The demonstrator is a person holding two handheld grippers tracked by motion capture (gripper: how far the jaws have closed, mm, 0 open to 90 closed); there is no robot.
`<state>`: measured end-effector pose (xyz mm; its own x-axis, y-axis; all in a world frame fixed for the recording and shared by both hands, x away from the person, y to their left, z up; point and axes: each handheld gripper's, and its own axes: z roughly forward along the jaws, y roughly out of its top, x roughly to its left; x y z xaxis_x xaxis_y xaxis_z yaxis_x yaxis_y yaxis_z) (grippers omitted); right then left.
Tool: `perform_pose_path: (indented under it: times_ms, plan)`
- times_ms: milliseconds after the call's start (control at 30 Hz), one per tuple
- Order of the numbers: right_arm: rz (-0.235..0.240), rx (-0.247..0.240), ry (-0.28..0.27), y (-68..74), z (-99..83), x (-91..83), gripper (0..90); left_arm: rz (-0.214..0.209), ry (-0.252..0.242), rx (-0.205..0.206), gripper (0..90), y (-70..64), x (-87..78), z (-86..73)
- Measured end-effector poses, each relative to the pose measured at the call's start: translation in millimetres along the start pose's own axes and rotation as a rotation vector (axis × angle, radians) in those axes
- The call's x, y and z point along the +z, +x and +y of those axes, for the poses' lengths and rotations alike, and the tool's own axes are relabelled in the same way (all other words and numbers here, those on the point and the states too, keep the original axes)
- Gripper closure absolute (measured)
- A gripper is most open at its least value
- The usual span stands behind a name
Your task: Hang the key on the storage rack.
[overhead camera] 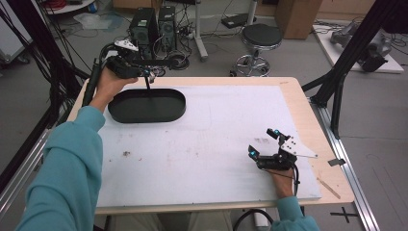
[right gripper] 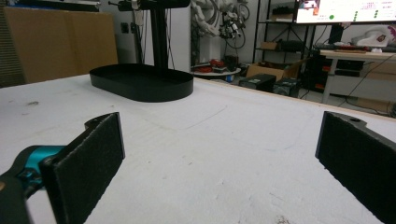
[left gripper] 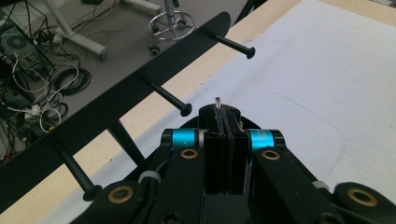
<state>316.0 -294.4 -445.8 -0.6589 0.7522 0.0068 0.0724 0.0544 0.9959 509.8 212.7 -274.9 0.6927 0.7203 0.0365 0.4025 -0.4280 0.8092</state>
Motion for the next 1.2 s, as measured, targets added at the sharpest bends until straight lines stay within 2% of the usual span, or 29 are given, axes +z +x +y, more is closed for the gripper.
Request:
perform_pose_path:
  times_ms: [233, 333, 600, 1200]
  plan:
    - [-0.007, -0.012, 0.012, -0.8, -2.2, 1.5, 0.4, 0.020, 0.000, -0.017, 88.4, -0.7, 1.6, 0.5]
    - [-0.007, -0.006, 0.009, -1.0, -2.5, 1.1, 0.4, 0.028, 0.013, -0.026, 88.4, -0.7, 3.7, 0.8]
    - [-0.005, 0.006, 0.009, -1.7, -2.8, 0.9, 0.4, 0.039, 0.005, -0.060, 88.3, -1.2, 6.7, 2.7]
    - [-0.007, 0.014, 0.010, -1.4, -3.0, 0.9, 0.4, 0.061, 0.028, -0.079, 88.3, 0.9, 9.4, 1.6]
